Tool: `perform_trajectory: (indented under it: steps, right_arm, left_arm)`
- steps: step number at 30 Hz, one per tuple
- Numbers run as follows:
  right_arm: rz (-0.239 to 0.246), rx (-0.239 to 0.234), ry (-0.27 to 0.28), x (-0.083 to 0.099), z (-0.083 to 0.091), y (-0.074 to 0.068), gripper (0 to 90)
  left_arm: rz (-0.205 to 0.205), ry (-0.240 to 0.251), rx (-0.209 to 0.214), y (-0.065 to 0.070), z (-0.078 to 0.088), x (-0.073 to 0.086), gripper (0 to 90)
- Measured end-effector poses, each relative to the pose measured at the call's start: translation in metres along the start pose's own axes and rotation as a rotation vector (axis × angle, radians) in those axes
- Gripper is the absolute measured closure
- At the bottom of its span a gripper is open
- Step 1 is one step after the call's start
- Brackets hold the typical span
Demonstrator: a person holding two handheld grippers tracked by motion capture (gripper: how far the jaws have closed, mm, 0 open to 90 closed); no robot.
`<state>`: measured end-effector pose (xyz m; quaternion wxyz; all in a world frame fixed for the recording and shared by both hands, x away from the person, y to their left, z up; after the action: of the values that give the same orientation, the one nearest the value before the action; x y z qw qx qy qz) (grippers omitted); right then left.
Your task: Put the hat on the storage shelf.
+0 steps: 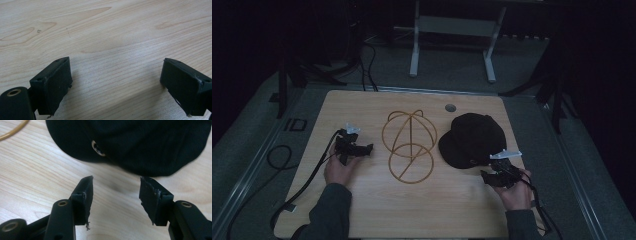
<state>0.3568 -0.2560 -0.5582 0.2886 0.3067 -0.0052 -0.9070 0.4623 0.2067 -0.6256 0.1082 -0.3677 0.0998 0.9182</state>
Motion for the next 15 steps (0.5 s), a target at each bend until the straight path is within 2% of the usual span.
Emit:
perform_trajectory:
  steps: [11,15]
  right_arm:
    - [0.053,-0.033,0.004,-0.024,-0.006,-0.004,46.2]
    - [0.091,-0.047,-0.002,-0.036,-0.008,-0.010,47.5]
  left_arm:
    - [0.000,0.000,0.000,0.000,0.000,0.000,9.8]
    - [0.000,0.000,0.000,0.000,0.000,0.000,9.8]
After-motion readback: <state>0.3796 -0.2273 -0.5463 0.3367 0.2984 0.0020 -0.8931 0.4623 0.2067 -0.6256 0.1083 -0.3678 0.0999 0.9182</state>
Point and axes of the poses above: each handheld gripper's, and its own axes: z roughly backward along the jaws, x roughly out of its underside, y roughly to its right, the point moved 8 cm from there along -z, roughly forward along the jaws, and after that the axes turned 8 degrees about z, right-handed, at the moved point
